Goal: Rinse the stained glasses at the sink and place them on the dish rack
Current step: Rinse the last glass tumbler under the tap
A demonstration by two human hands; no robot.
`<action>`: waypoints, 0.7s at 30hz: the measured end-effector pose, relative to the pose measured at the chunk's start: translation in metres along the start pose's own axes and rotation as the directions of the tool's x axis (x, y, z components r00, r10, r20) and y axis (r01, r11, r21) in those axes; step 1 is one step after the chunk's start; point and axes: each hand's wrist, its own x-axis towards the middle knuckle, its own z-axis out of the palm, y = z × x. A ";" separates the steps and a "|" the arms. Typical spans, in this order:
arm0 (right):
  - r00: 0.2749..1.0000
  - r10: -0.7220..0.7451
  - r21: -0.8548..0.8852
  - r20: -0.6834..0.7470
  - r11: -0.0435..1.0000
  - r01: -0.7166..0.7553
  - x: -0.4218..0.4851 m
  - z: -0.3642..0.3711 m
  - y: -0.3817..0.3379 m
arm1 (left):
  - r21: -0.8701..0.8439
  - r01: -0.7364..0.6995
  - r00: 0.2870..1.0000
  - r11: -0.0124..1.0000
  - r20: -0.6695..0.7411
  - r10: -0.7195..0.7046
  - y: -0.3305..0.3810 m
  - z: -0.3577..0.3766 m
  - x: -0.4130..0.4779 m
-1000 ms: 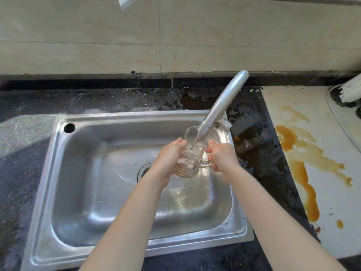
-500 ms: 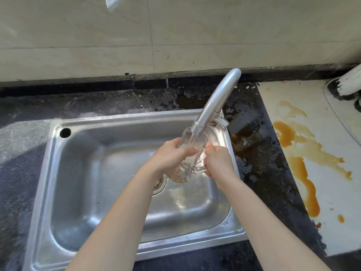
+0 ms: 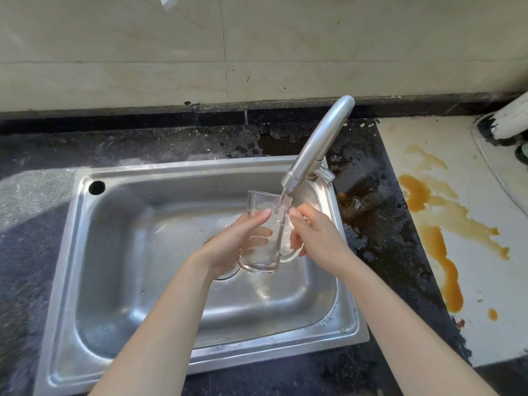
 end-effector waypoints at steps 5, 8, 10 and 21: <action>0.996 -0.082 -0.037 0.024 0.996 0.083 -0.010 -0.008 0.012 | 0.090 -0.038 0.996 0.995 0.079 0.030 -0.005 -0.004 -0.003; 0.995 -0.095 -0.046 0.039 0.994 0.097 -0.015 -0.009 0.016 | 0.080 -0.096 0.992 0.992 0.091 0.088 -0.008 -0.004 -0.006; 0.991 -0.119 -0.097 0.053 0.988 0.124 -0.015 -0.008 0.015 | 0.039 -0.131 0.988 0.991 0.088 0.127 -0.010 -0.007 -0.006; 0.994 -0.012 -0.175 0.113 0.984 0.031 -0.017 -0.014 0.018 | -0.034 -0.093 0.991 0.995 0.090 0.096 -0.030 -0.004 0.012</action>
